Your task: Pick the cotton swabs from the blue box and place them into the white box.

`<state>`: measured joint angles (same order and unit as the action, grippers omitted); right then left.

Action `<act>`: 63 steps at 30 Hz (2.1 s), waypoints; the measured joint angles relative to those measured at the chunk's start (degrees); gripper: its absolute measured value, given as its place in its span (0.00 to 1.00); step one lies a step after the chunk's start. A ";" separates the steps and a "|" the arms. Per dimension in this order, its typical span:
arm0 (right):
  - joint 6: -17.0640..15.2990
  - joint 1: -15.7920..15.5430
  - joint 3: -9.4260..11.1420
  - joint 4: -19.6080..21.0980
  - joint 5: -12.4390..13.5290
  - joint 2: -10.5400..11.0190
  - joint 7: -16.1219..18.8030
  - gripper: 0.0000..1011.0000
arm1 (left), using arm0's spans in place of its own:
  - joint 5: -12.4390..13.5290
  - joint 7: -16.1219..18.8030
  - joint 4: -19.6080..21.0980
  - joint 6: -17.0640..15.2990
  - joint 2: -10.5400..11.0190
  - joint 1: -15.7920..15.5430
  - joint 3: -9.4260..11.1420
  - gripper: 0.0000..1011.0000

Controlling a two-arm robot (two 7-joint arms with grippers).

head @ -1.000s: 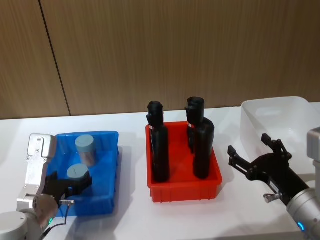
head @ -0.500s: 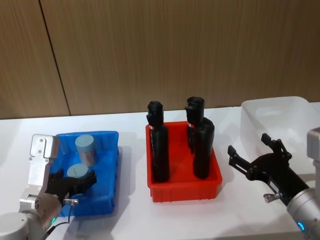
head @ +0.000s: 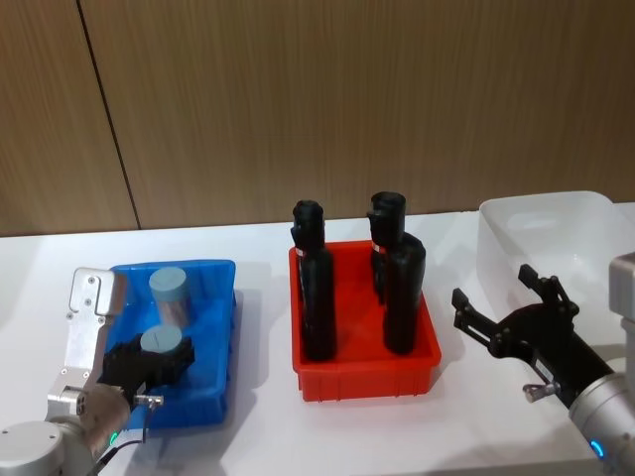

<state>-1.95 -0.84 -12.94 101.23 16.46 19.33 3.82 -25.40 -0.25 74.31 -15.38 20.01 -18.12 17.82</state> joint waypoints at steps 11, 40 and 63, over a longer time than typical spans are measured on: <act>0.00 0.00 0.00 0.00 0.00 0.00 0.00 0.99 | 2.67 0.45 1.47 -1.33 0.06 0.06 0.14 0.66; 0.00 0.00 0.00 0.00 0.00 0.00 0.00 0.99 | 5.92 -9.26 16.64 -6.11 2.38 -0.61 -1.02 0.66; 0.00 0.00 0.00 0.00 0.00 0.00 0.00 0.99 | 4.02 -23.39 16.12 -13.71 0.72 -7.67 -1.05 0.66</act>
<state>-1.95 -0.84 -12.94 101.23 16.47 19.33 3.83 -21.38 -23.64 90.43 -29.09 20.74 -25.78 16.77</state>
